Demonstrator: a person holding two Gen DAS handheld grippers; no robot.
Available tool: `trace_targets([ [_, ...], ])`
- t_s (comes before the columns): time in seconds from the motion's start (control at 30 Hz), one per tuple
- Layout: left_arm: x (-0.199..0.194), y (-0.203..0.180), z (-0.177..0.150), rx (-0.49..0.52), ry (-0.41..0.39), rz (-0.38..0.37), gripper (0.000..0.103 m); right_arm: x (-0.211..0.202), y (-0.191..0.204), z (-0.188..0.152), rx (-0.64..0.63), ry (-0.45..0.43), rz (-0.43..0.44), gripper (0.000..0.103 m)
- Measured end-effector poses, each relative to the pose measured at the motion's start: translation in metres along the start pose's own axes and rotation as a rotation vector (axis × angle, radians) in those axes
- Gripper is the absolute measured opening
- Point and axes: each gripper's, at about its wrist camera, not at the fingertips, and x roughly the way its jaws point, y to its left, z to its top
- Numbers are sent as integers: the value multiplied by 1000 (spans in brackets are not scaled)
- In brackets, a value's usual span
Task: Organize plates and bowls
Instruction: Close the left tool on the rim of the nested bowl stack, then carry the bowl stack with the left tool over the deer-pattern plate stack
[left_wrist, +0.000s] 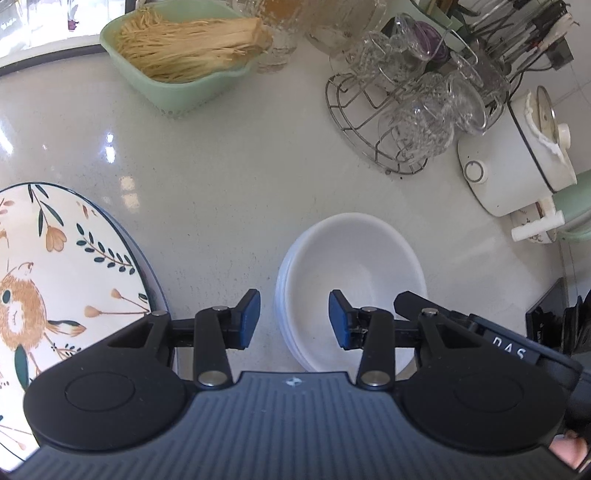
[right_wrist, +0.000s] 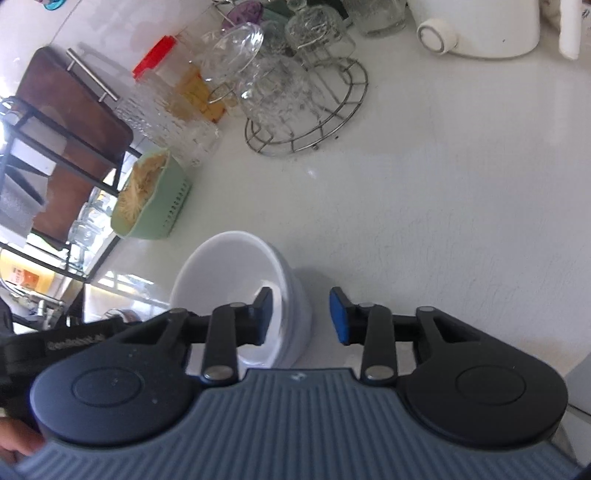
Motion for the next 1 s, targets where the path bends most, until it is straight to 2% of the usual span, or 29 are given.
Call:
trace_targets([
  [0.2,12,3,-6,14,24,5,46,16,-8,-3,57,39,6,32],
  [0.3,13,2,-7,24,33,-8,42,18,-10,-4,58,50,20,32],
  [0.43,17,4,-3,22,49,-18,40,20,-1,-2,23,48,3,22],
  [0.63,23,11,-1,-14,69,-53,31,25,-1,0,11,66,-5,22],
  [0.73,23,11,-1,-14,73,-50,30,29,-4,4,47,96,4,22],
  [1.0,2,10,3,-18,66,-79,30,17,7,-1,50,104,-26,22],
])
